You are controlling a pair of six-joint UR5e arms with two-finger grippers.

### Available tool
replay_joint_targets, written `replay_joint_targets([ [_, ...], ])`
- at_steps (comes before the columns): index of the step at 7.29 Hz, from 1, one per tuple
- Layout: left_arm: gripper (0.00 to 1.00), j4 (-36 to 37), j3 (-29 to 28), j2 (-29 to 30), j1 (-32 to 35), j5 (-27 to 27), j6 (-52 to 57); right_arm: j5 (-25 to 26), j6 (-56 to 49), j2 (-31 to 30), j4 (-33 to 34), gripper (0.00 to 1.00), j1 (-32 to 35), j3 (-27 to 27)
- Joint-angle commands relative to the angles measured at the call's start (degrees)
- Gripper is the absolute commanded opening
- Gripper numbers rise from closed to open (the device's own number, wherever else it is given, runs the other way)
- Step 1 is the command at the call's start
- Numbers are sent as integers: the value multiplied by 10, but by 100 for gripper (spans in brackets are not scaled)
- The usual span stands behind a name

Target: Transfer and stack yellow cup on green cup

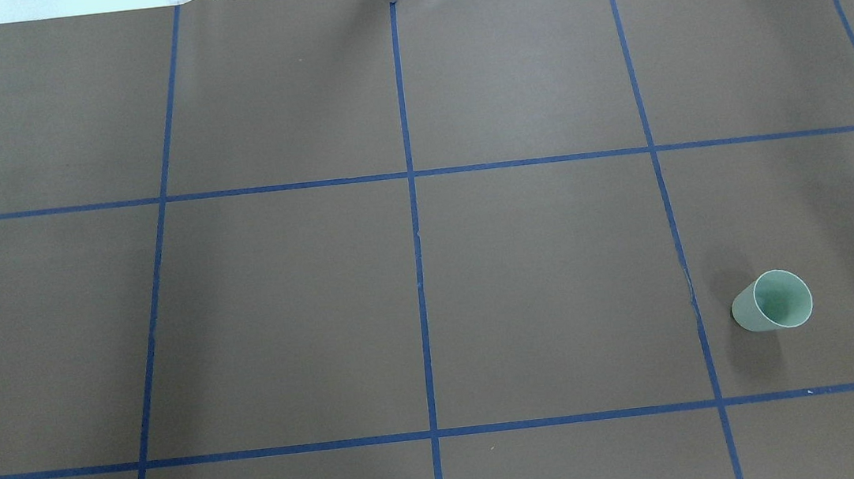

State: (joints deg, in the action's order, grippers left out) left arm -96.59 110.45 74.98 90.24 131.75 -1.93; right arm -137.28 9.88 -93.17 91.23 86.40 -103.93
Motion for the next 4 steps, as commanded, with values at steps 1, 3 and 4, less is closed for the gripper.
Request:
replay_joint_targets([
  [1,100,-1,0,0,0,-1,-1,-1,1,1,0,100,0,0],
  [3,100,0,0,1,0,-4,-6,-2,1,2,0,100,0,-1],
  [4,100,1,2,2,0,-7,-8,-2,0,3,0,100,0,-2],
])
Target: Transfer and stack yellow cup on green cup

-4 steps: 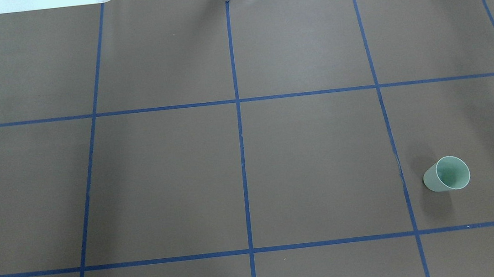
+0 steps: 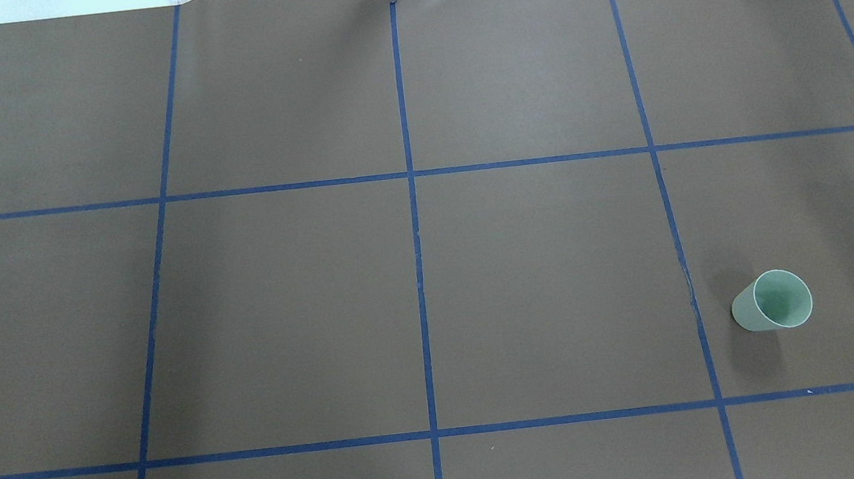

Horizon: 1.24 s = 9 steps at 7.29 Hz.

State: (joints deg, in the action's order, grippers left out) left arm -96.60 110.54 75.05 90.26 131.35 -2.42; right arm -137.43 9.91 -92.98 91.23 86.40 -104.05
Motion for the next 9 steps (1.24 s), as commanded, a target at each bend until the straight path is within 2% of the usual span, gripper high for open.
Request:
replay_joint_targets([
  [1,100,14,18,4,2,-24,-16,-2,-1,2,1,100,0,-2],
  [2,100,92,78,2,3,-96,-21,-4,0,2,2,100,0,-4],
  [3,100,205,155,3,0,-167,-21,-4,0,7,2,100,-1,-5],
  [4,100,282,218,3,0,-191,-41,-3,0,19,4,100,-2,-5],
  [5,100,319,253,2,-3,-228,-127,-3,0,19,6,100,-15,-5],
  [7,100,349,263,1,-10,-297,-178,-4,0,18,7,100,-25,-11],
  [9,100,360,266,-8,-90,-338,-367,-11,0,8,9,100,-25,-19],
])
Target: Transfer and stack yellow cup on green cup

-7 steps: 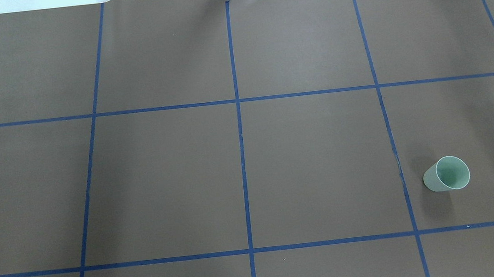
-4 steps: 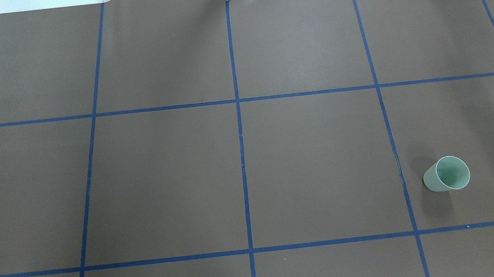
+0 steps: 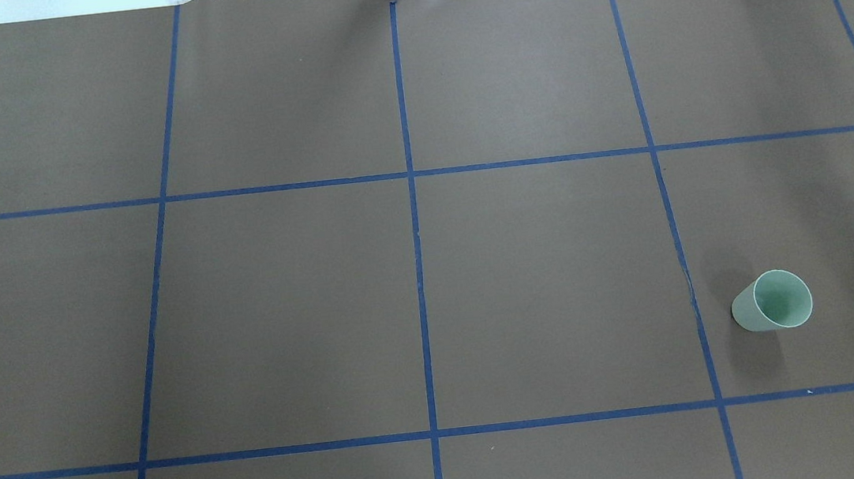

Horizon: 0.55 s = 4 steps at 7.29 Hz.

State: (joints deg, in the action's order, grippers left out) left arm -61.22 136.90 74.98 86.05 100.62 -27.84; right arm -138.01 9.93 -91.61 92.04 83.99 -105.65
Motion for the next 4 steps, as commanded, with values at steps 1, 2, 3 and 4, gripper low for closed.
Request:
replay_joint_targets([
  [1,100,6,3,-24,-94,-42,-201,-8,0,-6,1,100,-1,-3],
  [2,100,6,7,-41,-151,-44,-301,-8,0,-7,1,100,-1,-3],
  [3,100,6,7,-61,-246,-66,-435,-8,0,-12,0,100,-1,-5],
  [4,100,8,4,-83,-372,-86,-595,-8,0,-13,0,100,0,-5],
])
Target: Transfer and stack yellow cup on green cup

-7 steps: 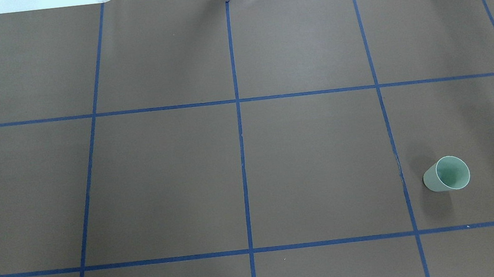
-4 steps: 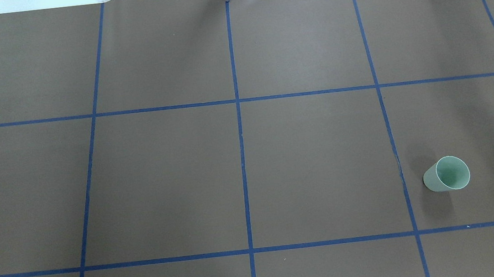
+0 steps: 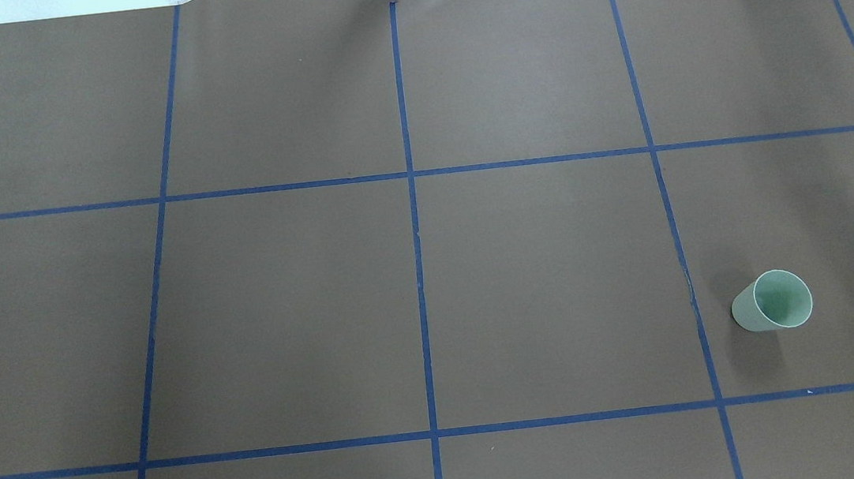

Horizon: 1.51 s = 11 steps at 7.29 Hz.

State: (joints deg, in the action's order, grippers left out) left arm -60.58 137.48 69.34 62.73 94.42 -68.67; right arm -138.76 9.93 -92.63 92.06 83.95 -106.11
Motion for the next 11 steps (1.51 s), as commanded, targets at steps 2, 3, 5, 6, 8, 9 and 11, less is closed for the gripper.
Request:
replay_joint_targets([
  [2,100,77,-12,-36,-315,-26,-435,0,0,-3,0,100,0,1],
  [3,100,86,-48,-36,-369,-22,-530,2,0,-3,-1,100,0,2],
  [5,100,84,-143,-28,-426,-17,-669,3,2,-4,-1,100,0,3],
  [6,100,79,-179,-28,-430,-12,-711,5,7,-8,-4,100,0,3],
  [8,100,34,-249,-25,-476,36,-789,3,7,-12,-6,100,0,2],
  [9,100,18,-264,-23,-500,62,-824,7,7,-11,-7,100,0,3],
  [11,100,17,-299,-12,-514,82,-875,7,6,-10,-7,100,-1,4],
])
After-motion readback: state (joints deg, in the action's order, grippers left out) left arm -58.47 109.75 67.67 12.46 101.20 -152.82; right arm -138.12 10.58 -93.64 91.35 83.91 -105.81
